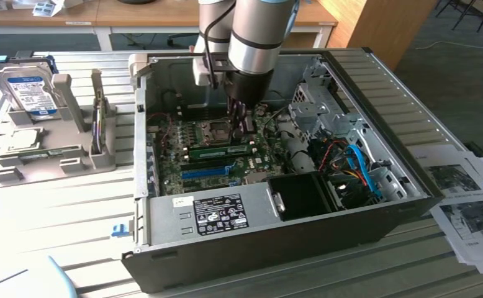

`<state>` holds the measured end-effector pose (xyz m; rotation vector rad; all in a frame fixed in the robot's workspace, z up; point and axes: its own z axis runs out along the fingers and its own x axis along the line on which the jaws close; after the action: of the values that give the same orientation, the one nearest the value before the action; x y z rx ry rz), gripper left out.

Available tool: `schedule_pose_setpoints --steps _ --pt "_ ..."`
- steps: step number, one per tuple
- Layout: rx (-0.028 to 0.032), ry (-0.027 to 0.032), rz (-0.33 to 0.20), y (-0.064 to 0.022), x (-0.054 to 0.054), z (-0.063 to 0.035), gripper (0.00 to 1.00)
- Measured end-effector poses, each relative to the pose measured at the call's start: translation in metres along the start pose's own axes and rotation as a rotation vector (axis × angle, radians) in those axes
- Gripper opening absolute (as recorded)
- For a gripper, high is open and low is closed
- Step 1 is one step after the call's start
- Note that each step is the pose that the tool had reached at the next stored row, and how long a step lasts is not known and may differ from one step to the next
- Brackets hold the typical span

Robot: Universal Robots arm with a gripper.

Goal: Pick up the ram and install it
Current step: 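Insert the ram into the slot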

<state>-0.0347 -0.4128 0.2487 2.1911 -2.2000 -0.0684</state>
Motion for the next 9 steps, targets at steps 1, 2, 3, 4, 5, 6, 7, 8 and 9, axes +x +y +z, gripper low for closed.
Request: schedule_pose_setpoints --steps 1,2,3,4,5,6,7,8,9 --pt "0.0000 0.0001 0.000 0.0001 0.0000 -0.0012 0.18" --pt "0.0000 0.0002 0.000 0.0001 0.0000 -0.0023 0.18" --pt "-0.0001 0.0004 0.000 0.0002 0.0000 -0.0034 0.18" --pt "0.0000 0.0006 0.000 0.0002 0.0000 -0.0043 0.18" --pt "0.0000 0.0009 0.000 0.0003 0.0000 -0.0052 0.18" --pt "0.0000 0.0011 0.000 0.0003 0.0000 -0.0061 0.18" --pt "0.0000 0.0011 0.000 0.0004 0.0000 -0.0069 0.18" --pt "0.0000 0.0012 0.000 0.0004 0.0000 -0.0080 0.18" --pt "0.0000 0.0011 0.000 0.0005 -0.0001 -0.0090 0.18"
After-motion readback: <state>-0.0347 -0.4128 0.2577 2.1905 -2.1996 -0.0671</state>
